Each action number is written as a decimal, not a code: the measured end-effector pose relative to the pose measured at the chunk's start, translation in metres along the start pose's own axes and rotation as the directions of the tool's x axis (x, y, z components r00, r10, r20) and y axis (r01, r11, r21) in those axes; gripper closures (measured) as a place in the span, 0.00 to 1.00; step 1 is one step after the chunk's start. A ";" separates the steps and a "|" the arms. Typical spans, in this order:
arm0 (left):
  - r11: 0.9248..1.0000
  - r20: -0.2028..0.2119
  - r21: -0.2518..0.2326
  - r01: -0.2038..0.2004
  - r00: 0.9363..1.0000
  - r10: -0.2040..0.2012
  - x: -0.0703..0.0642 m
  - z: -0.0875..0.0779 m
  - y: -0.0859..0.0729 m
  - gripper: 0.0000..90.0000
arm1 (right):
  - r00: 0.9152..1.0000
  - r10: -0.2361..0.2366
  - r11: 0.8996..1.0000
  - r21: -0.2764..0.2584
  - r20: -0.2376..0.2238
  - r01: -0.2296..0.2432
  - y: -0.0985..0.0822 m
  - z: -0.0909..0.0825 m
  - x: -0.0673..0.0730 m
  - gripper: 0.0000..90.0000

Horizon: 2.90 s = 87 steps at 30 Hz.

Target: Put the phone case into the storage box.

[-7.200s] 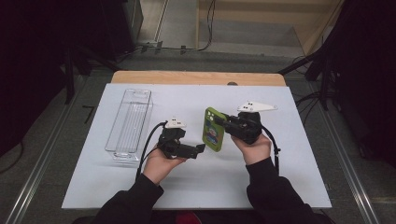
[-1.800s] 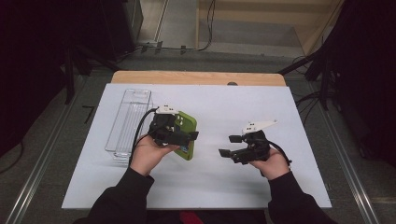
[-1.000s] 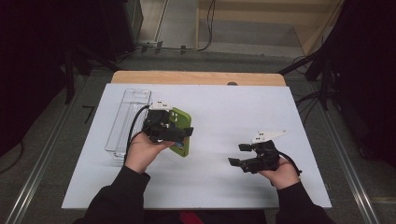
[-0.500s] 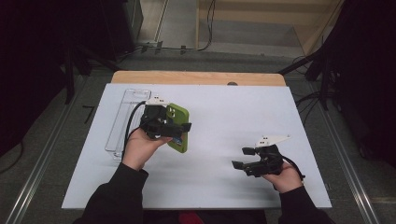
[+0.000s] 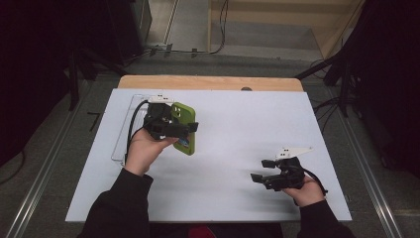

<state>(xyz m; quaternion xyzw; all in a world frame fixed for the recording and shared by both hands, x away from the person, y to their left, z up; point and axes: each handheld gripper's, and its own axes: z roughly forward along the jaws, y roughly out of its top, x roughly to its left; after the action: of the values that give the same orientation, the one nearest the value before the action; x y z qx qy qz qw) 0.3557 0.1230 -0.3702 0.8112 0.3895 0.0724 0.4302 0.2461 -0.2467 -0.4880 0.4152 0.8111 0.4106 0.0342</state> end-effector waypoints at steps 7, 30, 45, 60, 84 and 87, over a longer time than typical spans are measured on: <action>1.000 -0.019 -0.005 0.006 1.000 -0.007 0.012 -0.003 0.013 0.18 | 1.000 0.006 1.000 -0.009 0.006 -0.006 -0.003 -0.003 0.000 0.27; 0.998 -0.054 -0.012 0.054 0.997 -0.054 0.038 -0.019 0.028 0.18 | 1.000 0.021 1.000 -0.010 0.012 -0.021 -0.005 -0.004 0.000 0.27; 0.996 -0.121 -0.044 0.080 0.989 -0.085 0.054 -0.041 0.028 0.18 | 1.000 0.024 1.000 -0.004 0.017 -0.024 -0.005 -0.005 -0.001 0.27; 0.991 -0.192 -0.087 0.104 0.974 -0.119 0.071 -0.060 0.022 0.18 | 1.000 0.020 1.000 -0.005 0.020 -0.020 -0.005 -0.004 0.001 0.27; 0.988 -0.323 -0.082 0.132 0.934 -0.152 0.101 -0.047 0.036 0.18 | 0.999 0.032 0.999 -0.014 0.004 -0.032 -0.003 -0.002 -0.001 0.27; 0.989 -0.339 -0.094 0.118 0.930 -0.143 0.104 -0.042 0.039 0.18 | 1.000 0.029 0.999 -0.014 0.006 -0.029 -0.004 -0.002 -0.001 0.27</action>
<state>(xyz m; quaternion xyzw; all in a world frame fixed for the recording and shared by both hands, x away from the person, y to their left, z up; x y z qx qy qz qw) 0.4301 0.2094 -0.3367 0.7422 0.5091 0.1986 0.3880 0.2433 -0.2495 -0.4892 0.4278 0.8020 0.4156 0.0339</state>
